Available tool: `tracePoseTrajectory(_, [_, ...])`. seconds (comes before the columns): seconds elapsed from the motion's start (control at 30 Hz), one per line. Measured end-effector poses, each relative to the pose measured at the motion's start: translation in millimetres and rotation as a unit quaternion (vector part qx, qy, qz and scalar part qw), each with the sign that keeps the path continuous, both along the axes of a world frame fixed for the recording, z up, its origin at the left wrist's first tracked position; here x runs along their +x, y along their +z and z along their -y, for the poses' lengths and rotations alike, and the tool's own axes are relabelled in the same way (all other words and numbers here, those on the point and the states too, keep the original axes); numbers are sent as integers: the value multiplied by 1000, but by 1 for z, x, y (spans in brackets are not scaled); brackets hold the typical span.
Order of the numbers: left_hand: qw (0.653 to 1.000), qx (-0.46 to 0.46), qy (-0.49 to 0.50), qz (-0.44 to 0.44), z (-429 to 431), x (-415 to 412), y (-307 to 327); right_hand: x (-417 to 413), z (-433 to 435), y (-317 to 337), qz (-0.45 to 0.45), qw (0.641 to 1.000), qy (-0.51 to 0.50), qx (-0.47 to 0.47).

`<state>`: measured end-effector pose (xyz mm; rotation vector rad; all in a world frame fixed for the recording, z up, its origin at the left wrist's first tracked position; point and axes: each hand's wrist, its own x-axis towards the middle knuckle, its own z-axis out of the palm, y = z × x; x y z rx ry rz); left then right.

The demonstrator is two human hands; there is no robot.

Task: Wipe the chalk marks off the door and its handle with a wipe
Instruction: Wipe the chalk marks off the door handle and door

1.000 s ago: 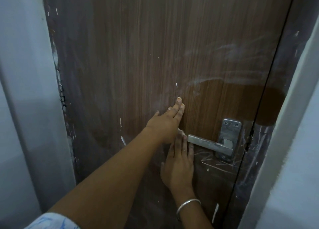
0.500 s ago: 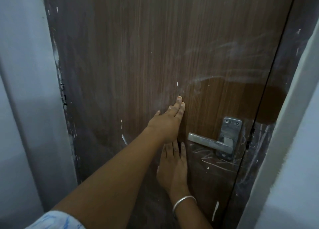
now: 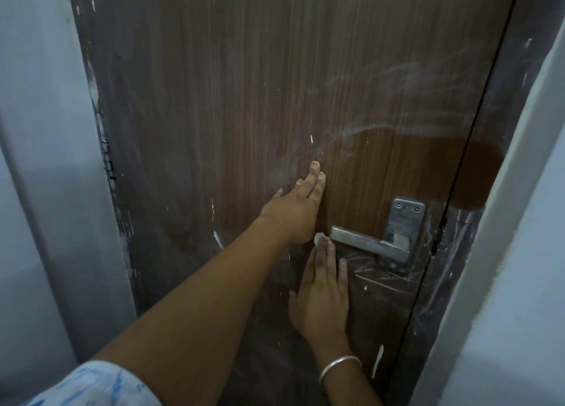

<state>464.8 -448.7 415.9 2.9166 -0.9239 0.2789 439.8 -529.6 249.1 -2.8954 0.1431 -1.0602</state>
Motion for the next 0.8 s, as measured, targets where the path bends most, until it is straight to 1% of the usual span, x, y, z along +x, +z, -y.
tracePoseTrajectory(0.07, [1000, -3, 1, 2, 1, 0, 0, -3, 10, -2, 7, 1000, -19, -8])
tracePoseTrajectory(0.17, [1000, -13, 3, 6, 1, 1, -3, -14, 23, -3, 44, 994, -91, 47])
tracePoseTrajectory(0.23, [1000, -19, 0, 4, 1, 1, -5, -19, 24, -1, 51, 989, -118, 78])
tracePoseTrajectory(0.47, [1000, -30, -6, -2, 0, 3, -5, -15, 12, 3, 54, 984, -116, 122])
tracePoseTrajectory(0.53, [999, -32, -9, -5, 0, 3, -5, -13, 10, 3, 52, 987, -105, 114])
tracePoseTrajectory(0.7, [1000, -24, -12, -5, -1, 2, -5, -4, -2, -2, -4, 1000, -19, 20])
tracePoseTrajectory(0.8, [1000, -20, -11, -1, -1, 2, -4, -3, -2, -5, 0, 1000, -22, 16])
